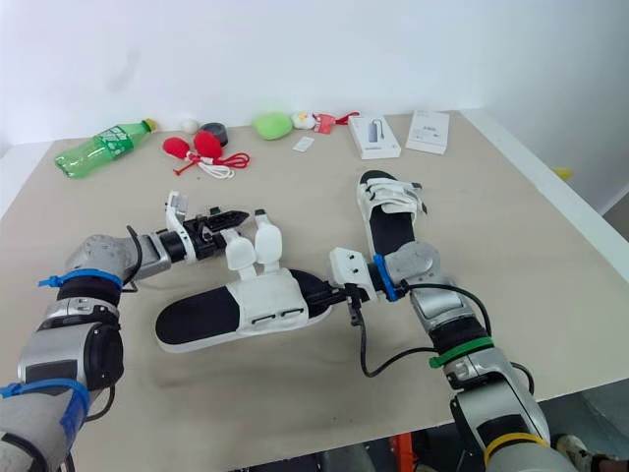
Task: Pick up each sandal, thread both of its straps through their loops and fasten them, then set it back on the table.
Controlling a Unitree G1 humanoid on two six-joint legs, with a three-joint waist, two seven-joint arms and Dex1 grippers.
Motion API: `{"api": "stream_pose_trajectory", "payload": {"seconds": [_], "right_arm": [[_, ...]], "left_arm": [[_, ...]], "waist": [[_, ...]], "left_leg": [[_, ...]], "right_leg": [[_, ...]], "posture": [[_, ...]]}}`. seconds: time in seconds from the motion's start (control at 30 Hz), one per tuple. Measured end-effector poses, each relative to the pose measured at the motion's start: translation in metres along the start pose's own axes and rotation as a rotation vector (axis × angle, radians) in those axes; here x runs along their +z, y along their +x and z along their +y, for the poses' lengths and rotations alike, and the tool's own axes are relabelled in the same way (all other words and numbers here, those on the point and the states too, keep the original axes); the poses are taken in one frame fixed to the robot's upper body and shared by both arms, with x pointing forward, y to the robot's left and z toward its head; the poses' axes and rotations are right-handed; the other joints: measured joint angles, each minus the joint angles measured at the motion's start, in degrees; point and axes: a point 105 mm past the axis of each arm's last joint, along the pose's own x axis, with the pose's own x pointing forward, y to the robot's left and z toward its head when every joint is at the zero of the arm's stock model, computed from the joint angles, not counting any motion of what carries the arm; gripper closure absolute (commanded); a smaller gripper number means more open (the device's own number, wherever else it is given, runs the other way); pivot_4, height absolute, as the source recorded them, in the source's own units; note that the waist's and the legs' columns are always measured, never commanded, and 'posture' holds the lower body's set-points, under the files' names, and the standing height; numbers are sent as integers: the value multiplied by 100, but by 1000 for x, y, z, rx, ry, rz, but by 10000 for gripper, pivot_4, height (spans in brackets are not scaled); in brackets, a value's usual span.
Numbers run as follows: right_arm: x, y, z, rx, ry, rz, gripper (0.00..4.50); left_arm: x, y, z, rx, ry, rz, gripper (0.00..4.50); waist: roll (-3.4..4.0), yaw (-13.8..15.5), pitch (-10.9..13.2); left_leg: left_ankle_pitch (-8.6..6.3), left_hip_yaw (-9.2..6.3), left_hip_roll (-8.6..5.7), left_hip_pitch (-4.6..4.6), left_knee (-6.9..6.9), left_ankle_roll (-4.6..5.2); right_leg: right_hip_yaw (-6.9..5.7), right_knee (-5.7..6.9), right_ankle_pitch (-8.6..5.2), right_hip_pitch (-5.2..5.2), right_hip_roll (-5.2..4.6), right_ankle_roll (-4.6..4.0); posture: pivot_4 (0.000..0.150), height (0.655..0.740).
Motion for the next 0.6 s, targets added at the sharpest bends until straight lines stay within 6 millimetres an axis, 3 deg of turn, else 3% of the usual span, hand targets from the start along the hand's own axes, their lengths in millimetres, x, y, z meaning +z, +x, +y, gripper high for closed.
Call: {"api": "stream_pose_trajectory", "payload": {"seconds": [0.17, 0.23, 0.27, 0.3, 0.47, 0.6], "right_arm": [[1, -1, 1, -4, 2, 4, 45000], [1, -1, 1, -4, 3, 6, 45000], [1, -1, 1, -4, 3, 7, 45000], [0, -1, 1, -4, 6, 8, 45000], [0, -2, 2, -3, 6, 8, 45000], [0, -2, 2, 0, 3, 10, 45000]], "left_arm": [[8, 2, 8, 35, 12, -49, 28568], [8, 2, 13, 56, 26, -58, 35521], [9, 2, 14, 62, 37, -63, 42024], [10, 3, 14, 55, 54, -71, 44440], [15, 4, 13, 66, 159, -87, 44440], [15, 13, -5, 19, 415, -50, 44440]], "waist": [[0, 2, 0], [0, 3, 0], [-1, 4, 0], [-1, 8, 0], [-1, 10, 0], [-1, 12, 1]], "left_leg": [[0, -2, 0, -5, -1, 0], [0, -2, -1, -6, -1, 0], [0, -2, -1, -8, -1, 0], [0, -2, -3, -8, -1, 0], [0, -4, -4, -8, 0, -1], [0, -4, -4, -14, -1, -2]], "right_leg": [[-2, -1, -1, -3, -1, 1], [-2, -1, -1, -3, -1, 2], [-3, -2, -1, -4, -2, 2], [-3, -1, -2, -3, -3, 3], [-5, -1, -1, -3, -4, 2], [-5, -3, -2, -5, -6, 3]], "posture": [[1500, 7400], [1500, 7400], [1500, 7400], [1500, 7400], [1500, 7400], [1500, 7400]]}}
